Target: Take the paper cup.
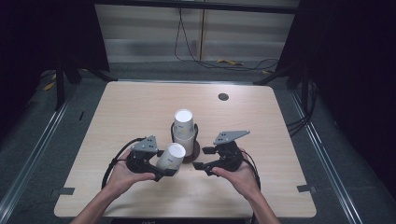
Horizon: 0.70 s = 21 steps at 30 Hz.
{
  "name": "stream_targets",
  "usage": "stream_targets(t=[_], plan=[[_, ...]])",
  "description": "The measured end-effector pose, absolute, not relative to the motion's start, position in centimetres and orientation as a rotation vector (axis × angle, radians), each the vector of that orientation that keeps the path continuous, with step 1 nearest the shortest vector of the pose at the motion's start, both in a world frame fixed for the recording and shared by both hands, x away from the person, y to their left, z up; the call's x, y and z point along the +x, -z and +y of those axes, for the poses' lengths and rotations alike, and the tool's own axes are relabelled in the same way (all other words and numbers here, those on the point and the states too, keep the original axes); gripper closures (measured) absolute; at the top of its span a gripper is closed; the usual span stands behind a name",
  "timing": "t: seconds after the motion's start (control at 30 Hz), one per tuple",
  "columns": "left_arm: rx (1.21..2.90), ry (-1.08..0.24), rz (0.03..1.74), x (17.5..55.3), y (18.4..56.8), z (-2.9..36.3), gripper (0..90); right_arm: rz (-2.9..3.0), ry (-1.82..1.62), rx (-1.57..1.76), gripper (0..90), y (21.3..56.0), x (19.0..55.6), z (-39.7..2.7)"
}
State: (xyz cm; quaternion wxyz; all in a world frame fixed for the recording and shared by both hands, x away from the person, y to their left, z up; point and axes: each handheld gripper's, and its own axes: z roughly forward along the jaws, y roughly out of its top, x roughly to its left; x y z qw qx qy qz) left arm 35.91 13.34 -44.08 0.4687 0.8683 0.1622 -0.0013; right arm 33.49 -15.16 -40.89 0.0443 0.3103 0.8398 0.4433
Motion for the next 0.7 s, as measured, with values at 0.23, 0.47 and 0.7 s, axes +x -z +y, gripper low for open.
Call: stream_targets(t=[0.23, 0.47, 0.7], plan=[[2.178, -0.020, 0.393, 36.0, 44.0, 13.3, 29.1, 2.645, -1.294, 0.911, 28.6, 41.1, 33.4, -14.8], [2.247, -0.037, 0.331, 35.6, 44.0, 12.6, 29.0, 2.649, -1.257, 0.918, 26.7, 41.3, 33.4, -14.6], [2.276, -0.031, 0.333, 35.7, 44.2, 12.4, 29.1, 2.721, -1.239, 0.921, 27.9, 41.7, 33.8, -14.5]])
